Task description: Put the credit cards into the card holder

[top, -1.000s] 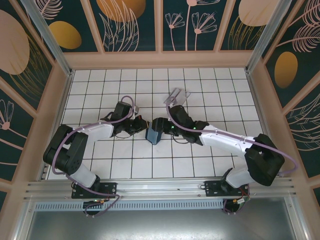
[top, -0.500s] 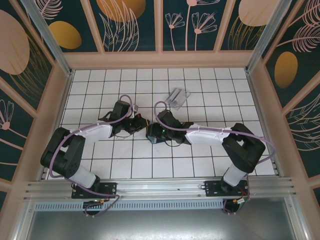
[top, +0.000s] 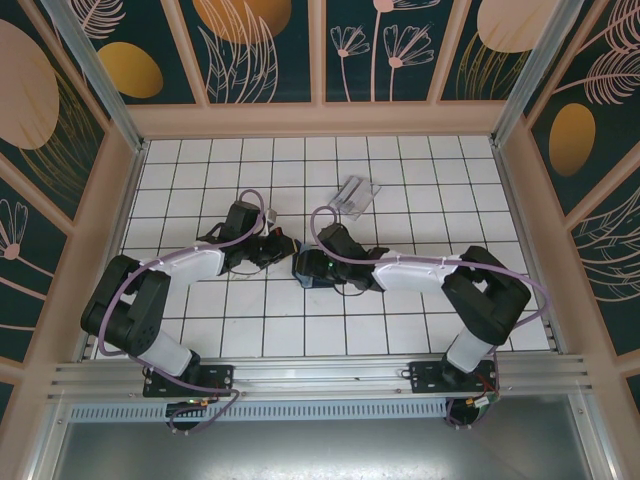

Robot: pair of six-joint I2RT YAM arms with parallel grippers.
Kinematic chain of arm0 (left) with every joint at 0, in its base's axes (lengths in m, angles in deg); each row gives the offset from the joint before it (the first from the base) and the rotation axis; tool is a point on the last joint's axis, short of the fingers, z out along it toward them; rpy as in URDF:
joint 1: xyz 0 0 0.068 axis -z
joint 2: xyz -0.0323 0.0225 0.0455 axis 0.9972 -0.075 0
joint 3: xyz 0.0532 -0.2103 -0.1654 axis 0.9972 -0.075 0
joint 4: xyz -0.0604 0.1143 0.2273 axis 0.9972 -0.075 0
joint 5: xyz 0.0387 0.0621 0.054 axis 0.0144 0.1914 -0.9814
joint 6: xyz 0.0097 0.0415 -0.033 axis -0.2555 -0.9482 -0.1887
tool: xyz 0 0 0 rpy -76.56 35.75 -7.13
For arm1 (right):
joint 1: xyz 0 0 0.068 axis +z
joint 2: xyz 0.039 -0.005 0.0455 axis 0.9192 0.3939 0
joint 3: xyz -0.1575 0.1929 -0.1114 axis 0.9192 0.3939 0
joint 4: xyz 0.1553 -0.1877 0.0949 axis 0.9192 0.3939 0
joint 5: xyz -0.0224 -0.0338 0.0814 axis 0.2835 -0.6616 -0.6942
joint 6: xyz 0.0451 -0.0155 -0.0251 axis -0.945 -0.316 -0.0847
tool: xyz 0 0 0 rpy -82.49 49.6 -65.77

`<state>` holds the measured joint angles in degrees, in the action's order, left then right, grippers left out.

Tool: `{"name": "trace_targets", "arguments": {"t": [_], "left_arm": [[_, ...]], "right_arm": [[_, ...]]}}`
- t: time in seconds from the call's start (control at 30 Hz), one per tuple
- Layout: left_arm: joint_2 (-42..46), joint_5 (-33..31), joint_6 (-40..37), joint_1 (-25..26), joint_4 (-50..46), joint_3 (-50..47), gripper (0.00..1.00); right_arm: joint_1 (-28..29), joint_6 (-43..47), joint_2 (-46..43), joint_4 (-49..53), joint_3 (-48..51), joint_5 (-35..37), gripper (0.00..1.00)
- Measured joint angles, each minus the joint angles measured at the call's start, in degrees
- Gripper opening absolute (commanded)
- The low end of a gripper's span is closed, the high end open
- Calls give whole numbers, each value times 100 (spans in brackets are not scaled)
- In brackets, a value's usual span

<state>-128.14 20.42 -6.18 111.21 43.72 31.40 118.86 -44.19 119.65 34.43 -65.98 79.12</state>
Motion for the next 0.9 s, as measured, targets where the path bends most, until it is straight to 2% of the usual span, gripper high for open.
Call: {"name": "trace_targets", "arguments": {"t": [0.17,0.4,0.53,0.9], "left_arm": [[0,0,0,0,0,0,0],[-17,0,-4,0,2,0,0],[-74,2,-17,0,9,0,0],[-105,46,-15,0,66,0,0]], "right_arm": [[-7,0,2,-44,52,0,58],[-57,13,-4,-146,144,-7,64],[-151,63,-98,-339,378,-140,69],[-188,155,-133,-754,402,-623,74]]}}
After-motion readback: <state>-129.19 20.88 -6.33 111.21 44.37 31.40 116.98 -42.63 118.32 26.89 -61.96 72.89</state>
